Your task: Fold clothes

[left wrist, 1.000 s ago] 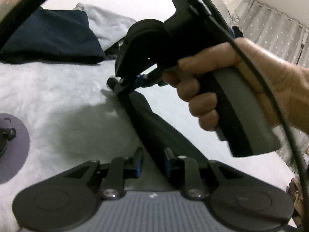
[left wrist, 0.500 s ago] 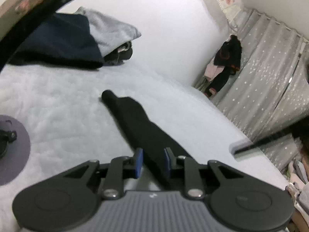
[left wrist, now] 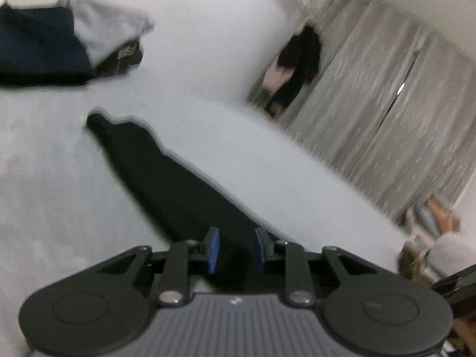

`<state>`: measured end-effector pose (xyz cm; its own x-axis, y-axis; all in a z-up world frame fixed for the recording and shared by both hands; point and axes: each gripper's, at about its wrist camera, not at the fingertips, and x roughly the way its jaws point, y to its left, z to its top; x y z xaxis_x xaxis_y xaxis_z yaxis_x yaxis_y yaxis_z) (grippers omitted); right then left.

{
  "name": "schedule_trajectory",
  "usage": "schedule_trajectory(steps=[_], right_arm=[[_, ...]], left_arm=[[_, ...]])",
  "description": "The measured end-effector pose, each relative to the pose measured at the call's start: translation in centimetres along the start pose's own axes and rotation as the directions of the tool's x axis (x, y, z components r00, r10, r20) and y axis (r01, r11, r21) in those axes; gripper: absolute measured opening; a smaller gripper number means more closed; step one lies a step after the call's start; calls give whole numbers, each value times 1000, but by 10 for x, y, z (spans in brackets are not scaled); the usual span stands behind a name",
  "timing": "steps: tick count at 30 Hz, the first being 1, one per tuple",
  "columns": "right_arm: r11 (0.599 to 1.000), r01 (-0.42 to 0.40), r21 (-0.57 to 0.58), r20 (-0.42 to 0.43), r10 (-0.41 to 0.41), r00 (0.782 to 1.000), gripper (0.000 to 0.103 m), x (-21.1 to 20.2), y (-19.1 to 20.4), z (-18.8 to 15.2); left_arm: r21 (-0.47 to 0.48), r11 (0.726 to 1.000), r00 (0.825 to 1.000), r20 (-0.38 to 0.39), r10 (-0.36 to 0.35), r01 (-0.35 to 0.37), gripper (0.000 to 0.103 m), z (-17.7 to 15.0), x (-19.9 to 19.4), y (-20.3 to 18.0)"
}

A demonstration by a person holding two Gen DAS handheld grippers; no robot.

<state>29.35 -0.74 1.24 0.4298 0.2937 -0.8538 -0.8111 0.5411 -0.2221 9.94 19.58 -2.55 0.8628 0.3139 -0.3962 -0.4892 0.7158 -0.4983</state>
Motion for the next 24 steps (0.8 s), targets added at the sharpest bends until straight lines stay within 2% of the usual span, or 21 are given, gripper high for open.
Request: schedule_trajectory(steps=[1,2,4,9,12,13,14,16,18,19,20,21,24], right_arm=[[1000,-23,3,1,23,1000,10,0,0,-2],[998,-55,1,-4,55,998,3,1,2,-3],[999,-23,-33,8,23,1000,2,-1,8,-2],[996,45,79,85,-52,995,1,-9,-5,-4],[994,0,112,109,-12,994,5,-13,-7,-5],[993,-16,118,114,2,993,12,-14,-9,-5],[992,-31,124,119,17,993,26,-15,-10,-5],[991,-56,126,124,40,992,37,-15,-13,-5],[994,-46,98,91,37,995,37,-9,-9,-6],[996,-41,83,81,34,996,33,-5,-7,-8],[995,-57,80,82,51,995,11,-6,-3,-7],[994,-73,76,84,66,994,3,-6,0,-7],[998,-16,54,99,11,995,3,-8,6,-6]], left_arm=[[-11,1000,1000,-6,-2,2,26,0,1,1],[-21,1000,1000,-12,-4,4,26,-1,1,3],[-7,1000,1000,-10,2,-3,26,-1,1,0],[-10,1000,1000,-12,1,-2,26,-3,1,1],[-13,1000,1000,-12,0,0,26,-2,2,1],[-13,1000,1000,-12,-1,1,26,-2,2,1],[-14,1000,1000,-12,-1,1,26,-2,2,2],[-15,1000,1000,-12,-2,1,26,-2,2,2],[-15,1000,1000,-12,-1,1,26,-2,3,2],[-16,1000,1000,-12,-2,2,26,-2,3,2],[-17,1000,1000,-12,-3,2,26,-2,3,2],[-17,1000,1000,-12,-2,2,26,-2,3,3],[-16,1000,1000,-13,0,0,26,-2,3,2]])
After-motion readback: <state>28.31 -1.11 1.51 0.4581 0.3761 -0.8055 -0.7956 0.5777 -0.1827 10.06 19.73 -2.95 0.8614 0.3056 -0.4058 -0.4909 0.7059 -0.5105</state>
